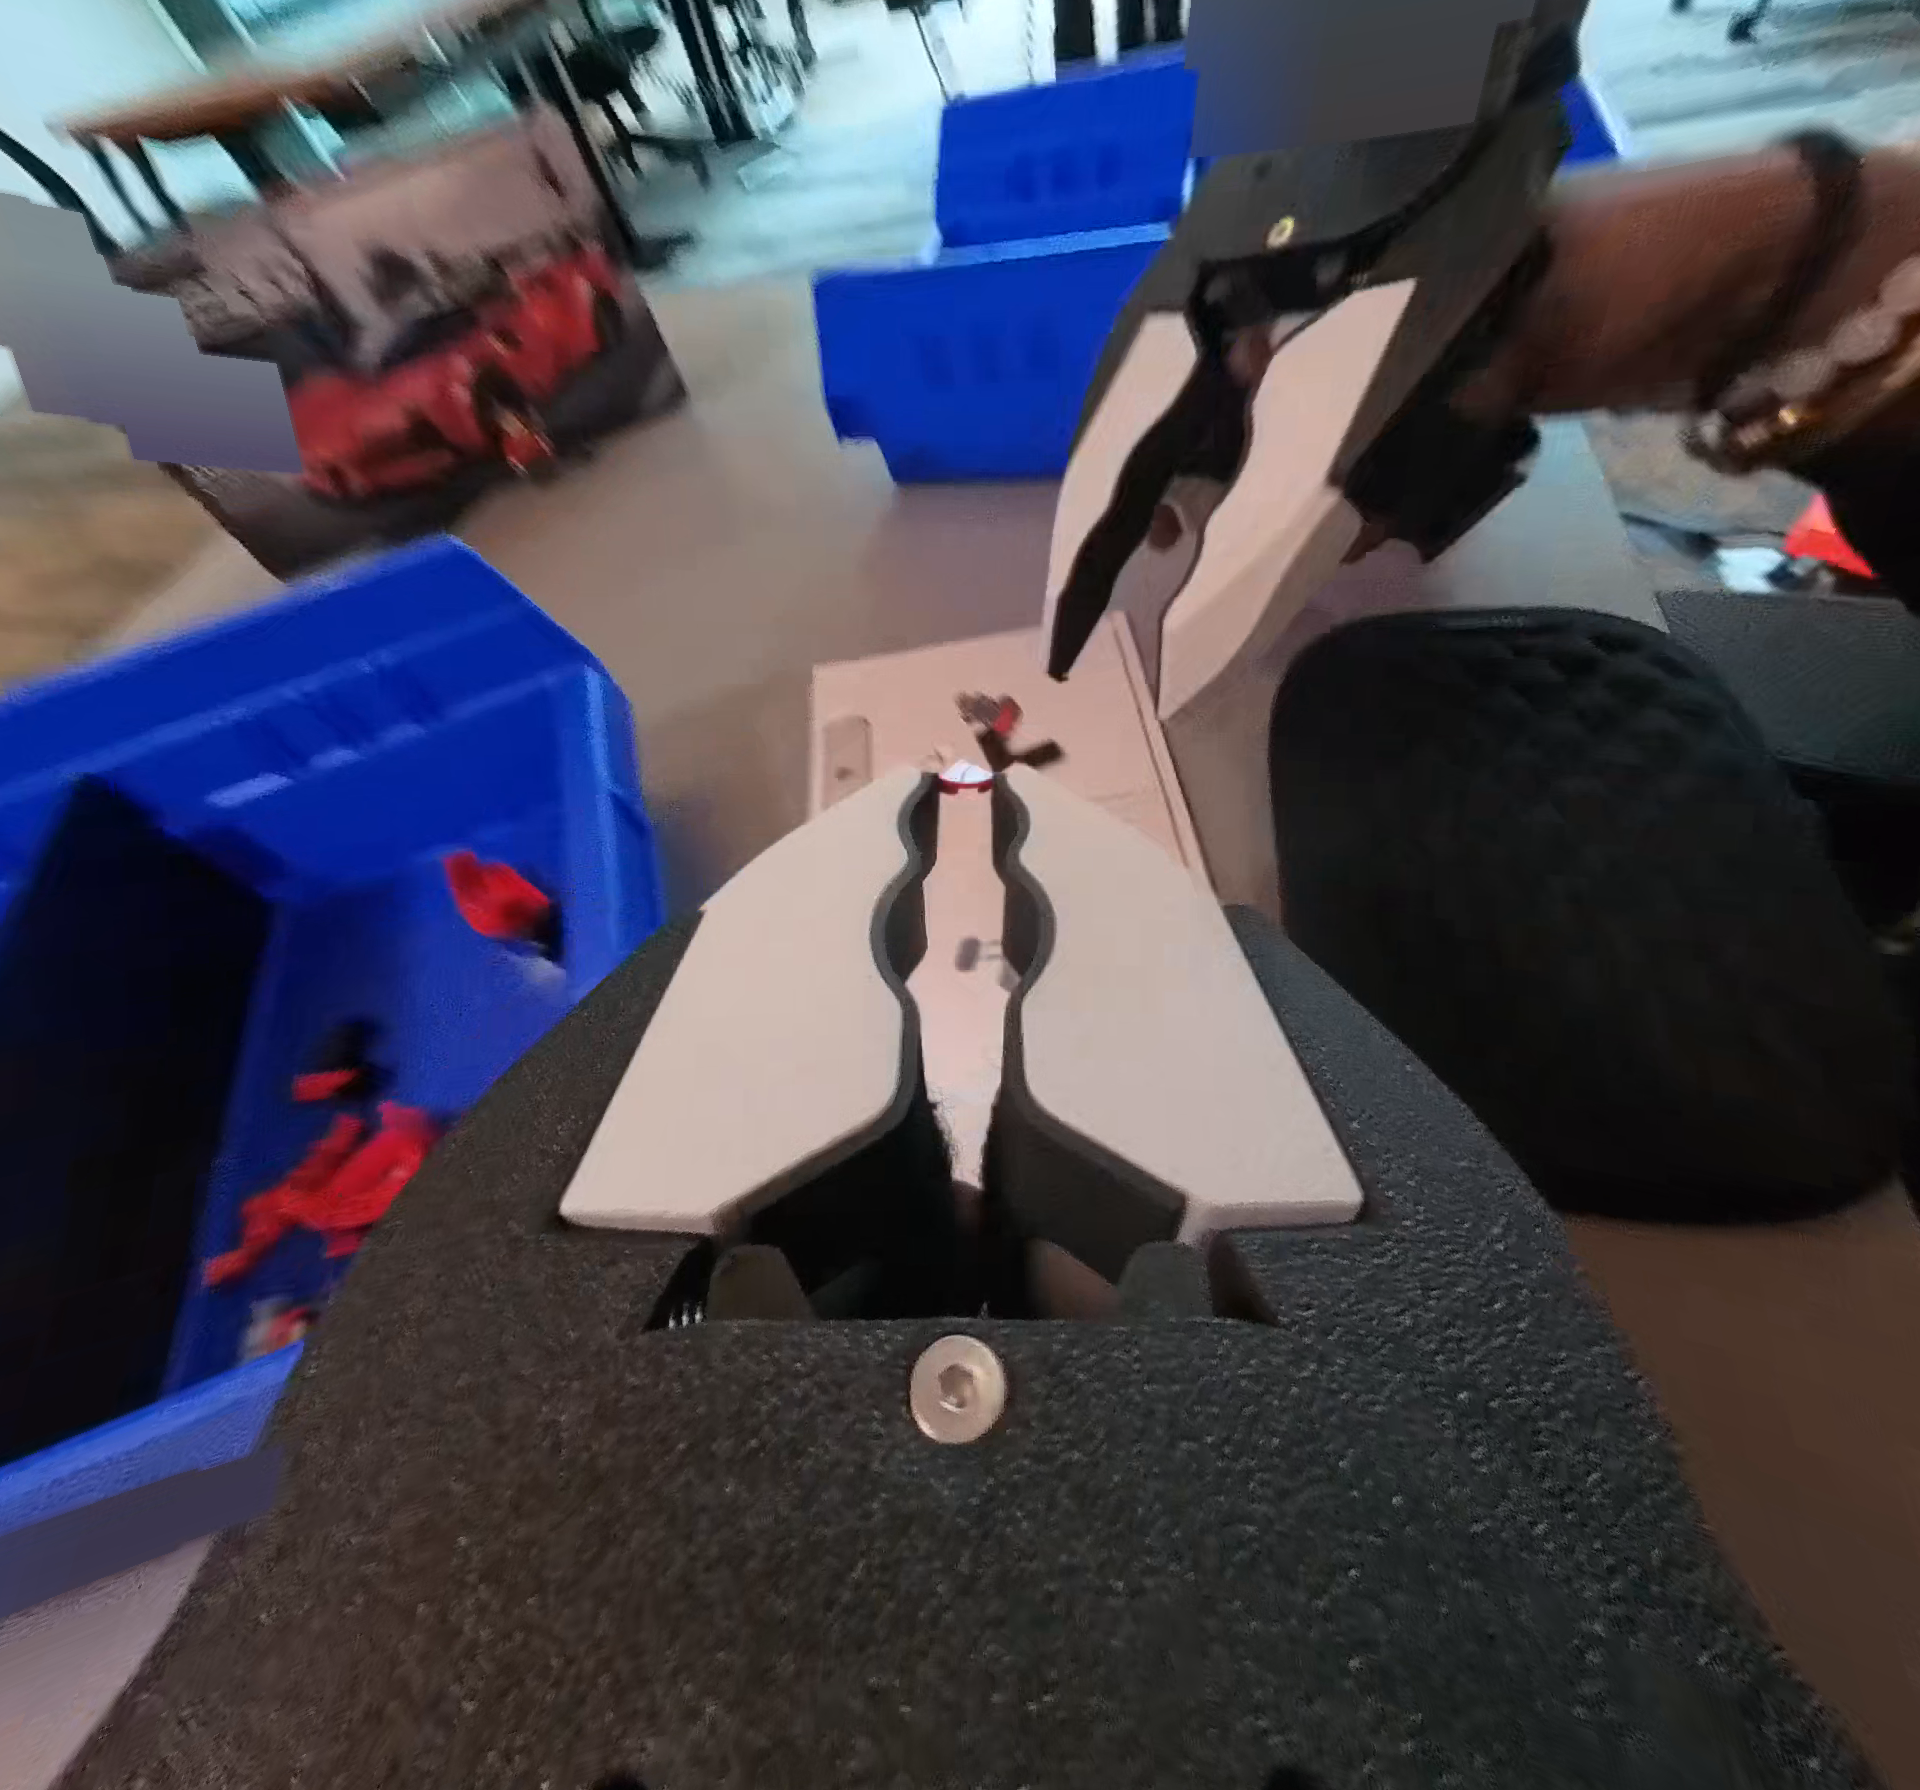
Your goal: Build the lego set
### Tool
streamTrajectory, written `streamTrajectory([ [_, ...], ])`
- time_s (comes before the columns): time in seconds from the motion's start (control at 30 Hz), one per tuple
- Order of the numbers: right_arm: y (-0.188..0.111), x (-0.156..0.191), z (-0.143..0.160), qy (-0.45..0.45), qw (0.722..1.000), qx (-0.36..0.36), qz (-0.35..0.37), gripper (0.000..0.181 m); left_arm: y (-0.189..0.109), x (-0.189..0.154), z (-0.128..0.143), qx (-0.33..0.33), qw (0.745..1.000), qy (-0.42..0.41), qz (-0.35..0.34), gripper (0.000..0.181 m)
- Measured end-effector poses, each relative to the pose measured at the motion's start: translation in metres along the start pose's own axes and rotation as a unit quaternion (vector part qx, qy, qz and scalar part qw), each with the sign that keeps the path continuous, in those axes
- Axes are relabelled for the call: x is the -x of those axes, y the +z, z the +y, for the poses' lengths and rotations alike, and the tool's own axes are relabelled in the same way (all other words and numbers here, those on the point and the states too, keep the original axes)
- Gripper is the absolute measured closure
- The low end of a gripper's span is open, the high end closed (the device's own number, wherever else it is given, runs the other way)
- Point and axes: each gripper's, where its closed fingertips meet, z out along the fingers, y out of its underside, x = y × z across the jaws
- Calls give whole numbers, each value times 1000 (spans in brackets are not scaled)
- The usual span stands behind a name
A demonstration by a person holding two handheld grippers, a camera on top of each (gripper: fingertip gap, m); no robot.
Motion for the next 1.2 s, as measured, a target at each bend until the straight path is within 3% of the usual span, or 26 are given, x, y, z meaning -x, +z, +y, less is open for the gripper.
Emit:
streamTrajectory([
  [0.07,8,-6,22,-51,996,70,11,142,14,-7,14,42,999,-16,26,173],
  [0.27,35,-8,42,-104,988,112,-10,134,40,-21,53,147,987,-10,65,172],
  [0.4,42,-6,40,-116,988,96,-24,139,47,-26,65,181,980,9,77,172],
  [0.6,43,-4,39,-117,991,61,-30,138,52,-27,68,195,978,21,75,172],
  [1.2,39,-9,41,-135,989,55,-28,142,60,-36,75,179,980,1,86,172],
])
